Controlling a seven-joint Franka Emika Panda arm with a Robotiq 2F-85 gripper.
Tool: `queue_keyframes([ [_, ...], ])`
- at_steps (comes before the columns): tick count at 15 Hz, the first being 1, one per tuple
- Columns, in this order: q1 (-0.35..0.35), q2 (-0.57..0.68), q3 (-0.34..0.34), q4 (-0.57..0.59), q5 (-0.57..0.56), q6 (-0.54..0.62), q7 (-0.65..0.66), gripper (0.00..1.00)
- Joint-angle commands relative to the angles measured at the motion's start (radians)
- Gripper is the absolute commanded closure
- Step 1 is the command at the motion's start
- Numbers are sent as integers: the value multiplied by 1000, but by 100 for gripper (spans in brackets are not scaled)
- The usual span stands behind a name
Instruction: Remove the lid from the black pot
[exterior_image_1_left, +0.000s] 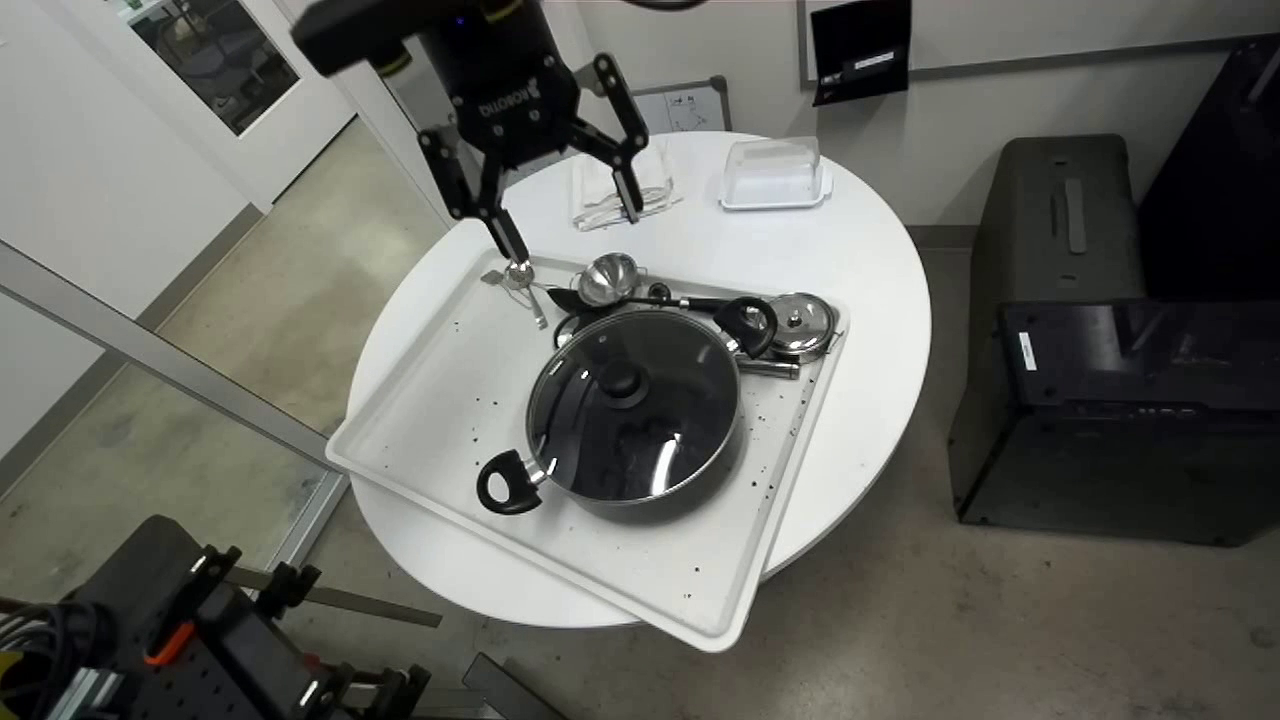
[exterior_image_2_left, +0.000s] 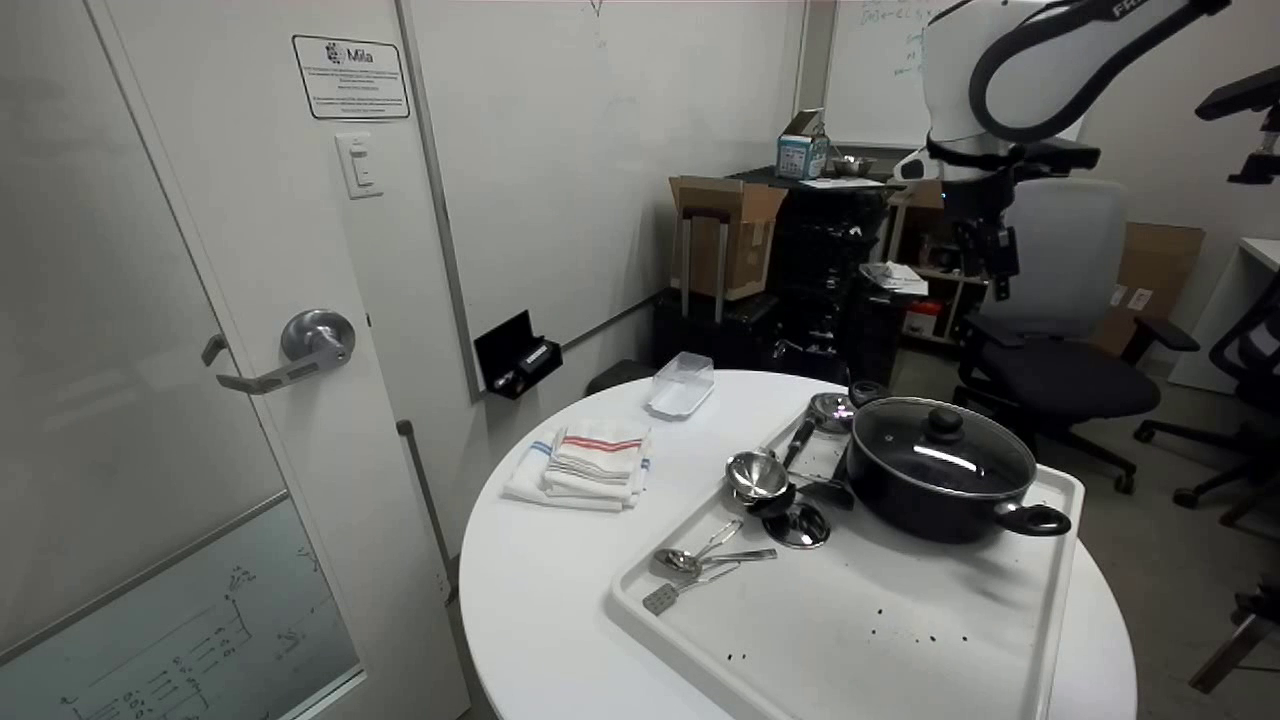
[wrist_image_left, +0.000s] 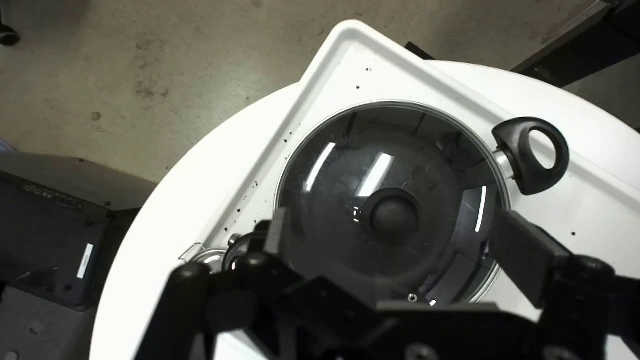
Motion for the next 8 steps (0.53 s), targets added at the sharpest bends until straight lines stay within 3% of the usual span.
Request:
queue_keyframes([
  [1,-31,90,19,33,-1,88,-62,0],
  [8,-52,193,41,27,8,201,-120,0],
])
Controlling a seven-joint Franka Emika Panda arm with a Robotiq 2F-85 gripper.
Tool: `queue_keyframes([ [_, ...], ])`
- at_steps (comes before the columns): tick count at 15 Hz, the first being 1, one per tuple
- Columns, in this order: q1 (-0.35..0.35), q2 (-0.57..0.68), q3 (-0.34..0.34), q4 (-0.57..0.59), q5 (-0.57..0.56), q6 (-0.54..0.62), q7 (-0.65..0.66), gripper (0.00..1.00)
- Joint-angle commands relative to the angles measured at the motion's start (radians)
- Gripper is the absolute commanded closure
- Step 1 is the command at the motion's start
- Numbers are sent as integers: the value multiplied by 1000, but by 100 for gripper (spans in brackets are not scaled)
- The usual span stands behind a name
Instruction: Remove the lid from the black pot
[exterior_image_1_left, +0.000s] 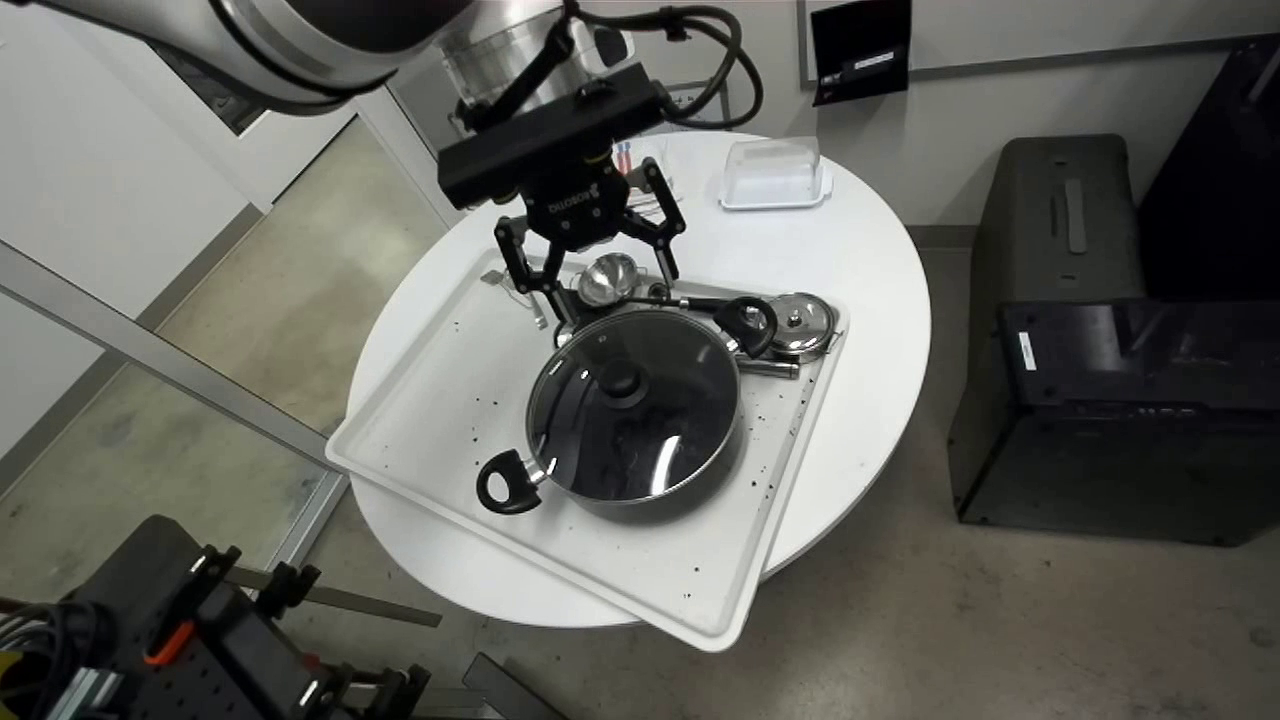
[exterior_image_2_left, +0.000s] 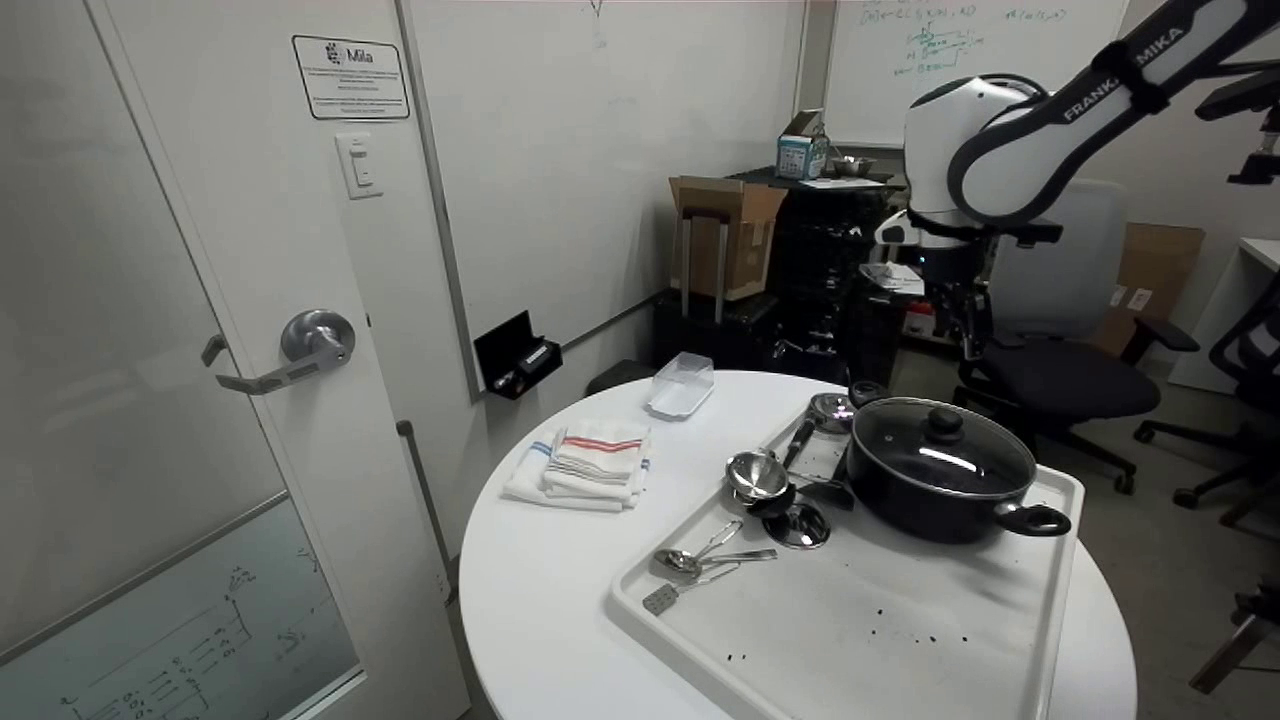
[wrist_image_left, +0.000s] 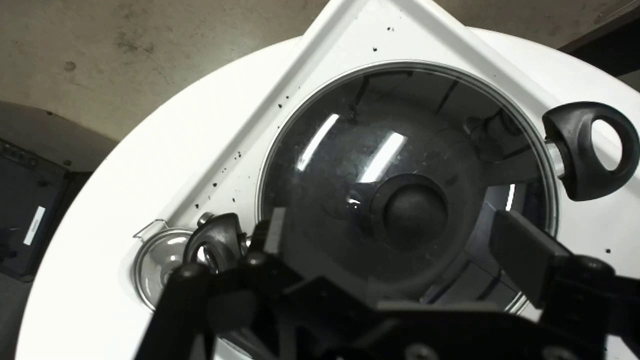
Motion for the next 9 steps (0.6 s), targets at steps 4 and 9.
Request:
queue_keyframes([
  [4,-21,74,9,6,-13,39,-65,0],
  [9,-23,116,-6,-4,-44,53,-94,0],
])
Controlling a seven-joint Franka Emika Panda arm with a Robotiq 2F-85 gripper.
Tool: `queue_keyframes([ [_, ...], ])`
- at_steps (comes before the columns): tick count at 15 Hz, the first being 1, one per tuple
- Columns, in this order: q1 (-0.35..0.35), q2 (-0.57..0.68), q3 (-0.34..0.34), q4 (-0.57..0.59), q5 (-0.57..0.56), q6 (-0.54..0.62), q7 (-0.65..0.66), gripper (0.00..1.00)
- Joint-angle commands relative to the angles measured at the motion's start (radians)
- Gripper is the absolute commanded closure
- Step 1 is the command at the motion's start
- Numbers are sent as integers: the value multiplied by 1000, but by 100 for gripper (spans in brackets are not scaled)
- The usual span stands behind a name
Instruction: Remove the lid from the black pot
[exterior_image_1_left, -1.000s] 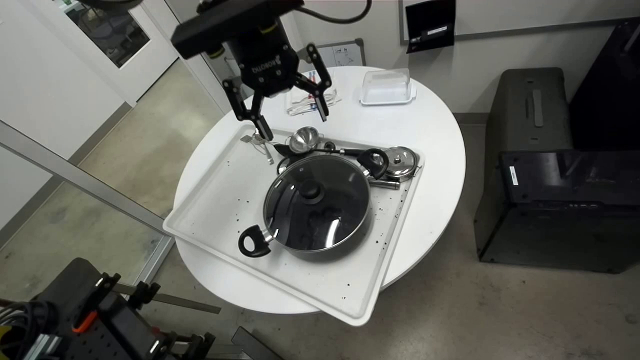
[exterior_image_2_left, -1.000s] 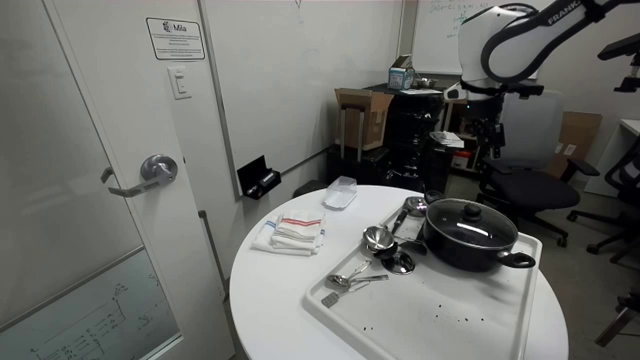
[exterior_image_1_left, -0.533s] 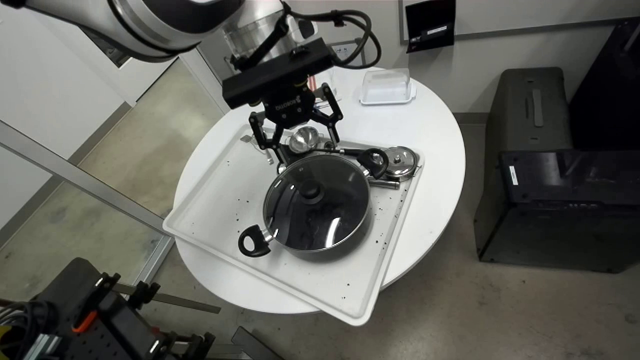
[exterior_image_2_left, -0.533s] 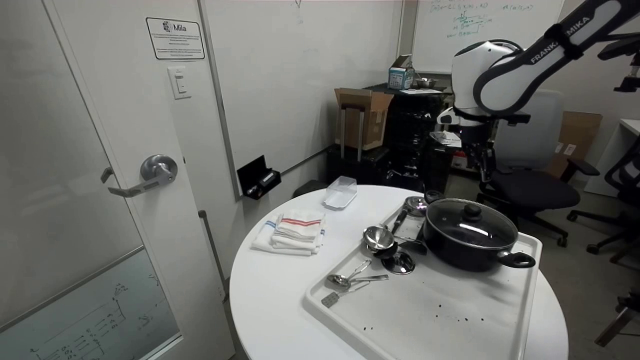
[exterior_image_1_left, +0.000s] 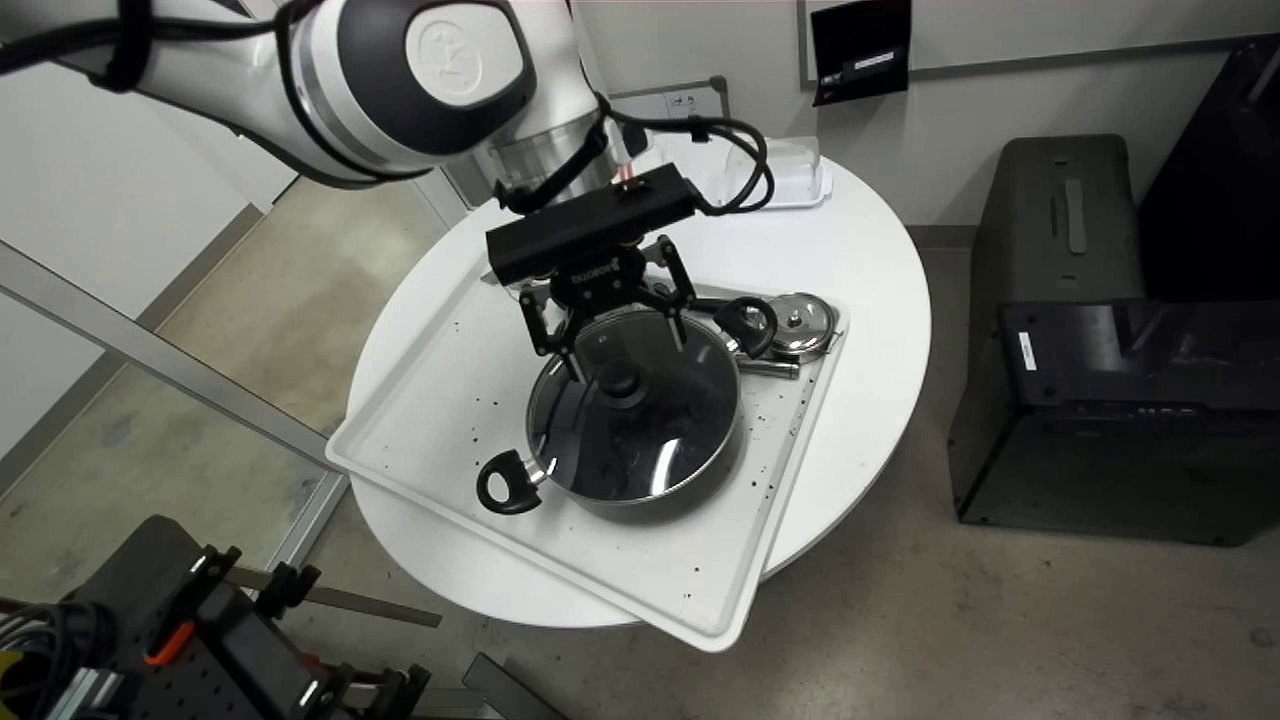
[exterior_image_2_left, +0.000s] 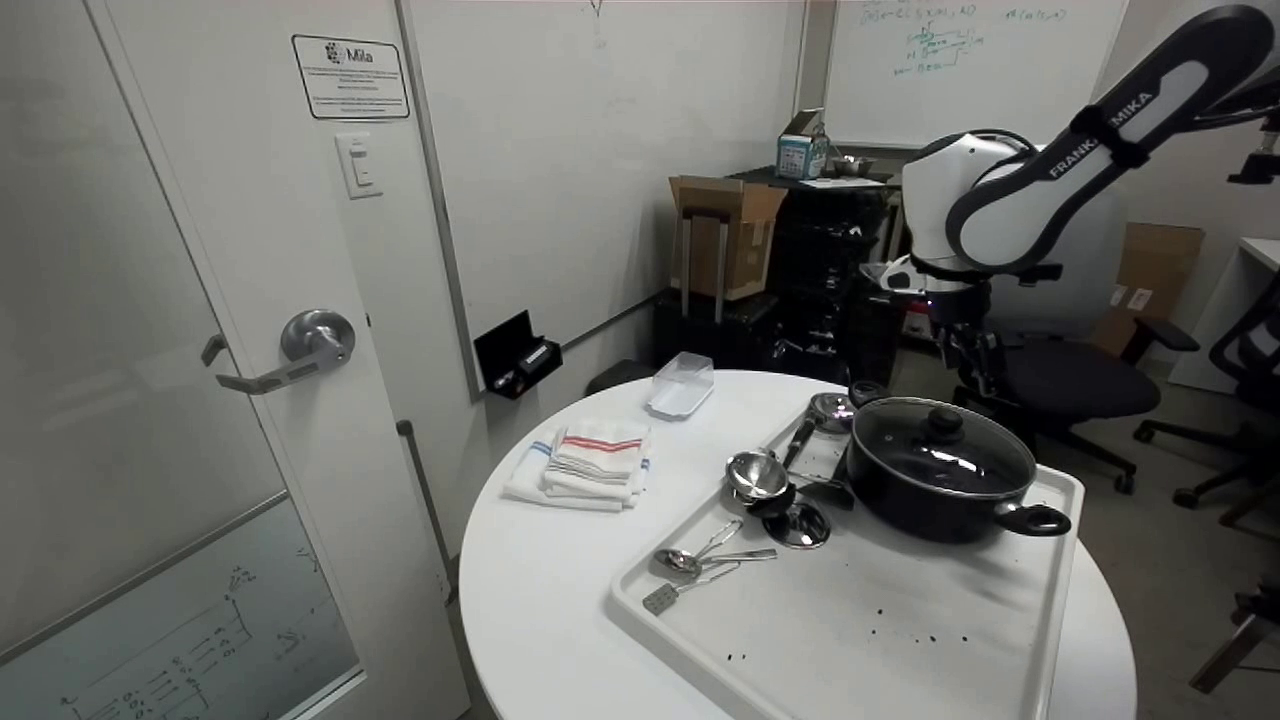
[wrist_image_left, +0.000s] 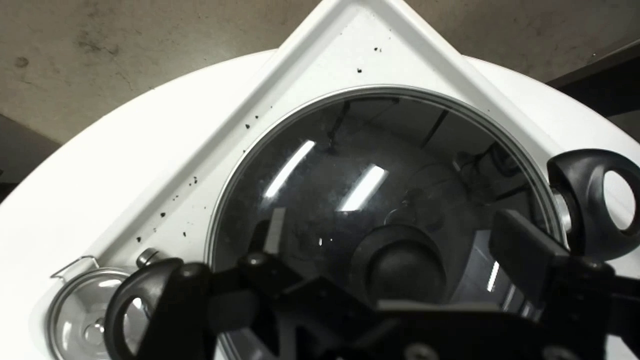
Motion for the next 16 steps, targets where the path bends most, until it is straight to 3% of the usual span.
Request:
queue_keyframes([
  [1,-3,32,-4,1,-34,35,-30,0],
  [12,43,72,0,-67,-90,203,-12,0],
  [13,47,70,1,-72,-91,212,-13,25],
  [14,51,70,1,-75,-93,219,-13,26],
  [16,55,67,2,-79,-92,227,-14,40],
])
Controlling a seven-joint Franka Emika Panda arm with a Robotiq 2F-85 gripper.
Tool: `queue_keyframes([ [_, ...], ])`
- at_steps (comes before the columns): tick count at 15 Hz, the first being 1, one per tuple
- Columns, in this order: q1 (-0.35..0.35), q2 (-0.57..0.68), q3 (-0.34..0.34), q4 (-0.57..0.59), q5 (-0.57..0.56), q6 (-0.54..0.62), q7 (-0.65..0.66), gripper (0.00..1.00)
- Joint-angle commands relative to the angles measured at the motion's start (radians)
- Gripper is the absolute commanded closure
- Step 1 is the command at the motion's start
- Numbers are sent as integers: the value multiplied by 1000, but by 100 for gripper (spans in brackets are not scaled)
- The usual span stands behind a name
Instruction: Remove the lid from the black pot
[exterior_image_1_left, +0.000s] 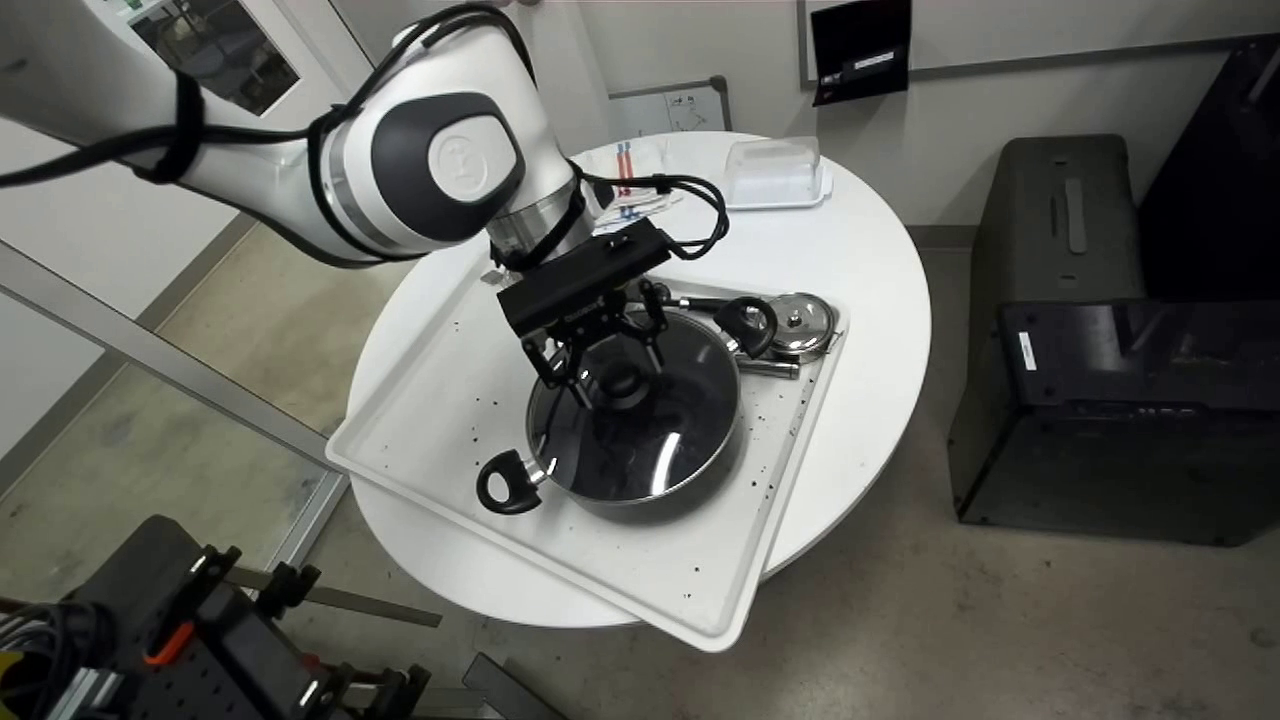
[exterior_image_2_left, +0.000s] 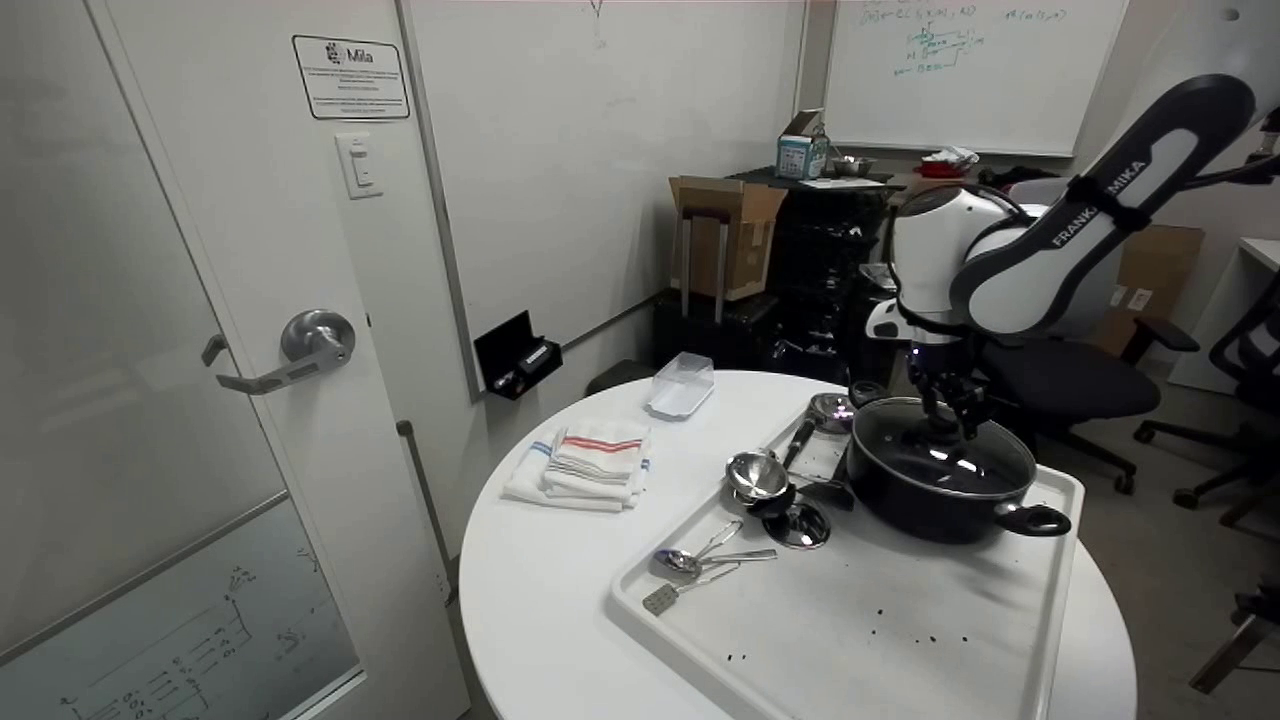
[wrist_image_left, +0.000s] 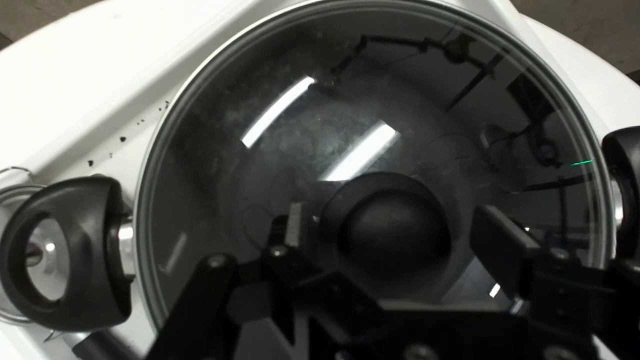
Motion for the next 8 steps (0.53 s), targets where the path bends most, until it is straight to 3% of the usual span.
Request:
queue_keyframes([
  [1,9,-12,-2,-20,-24,32,-1,47],
  [4,10,-24,-2,-22,-25,30,-3,71],
  [8,10,-41,-2,-34,-24,29,-4,74],
])
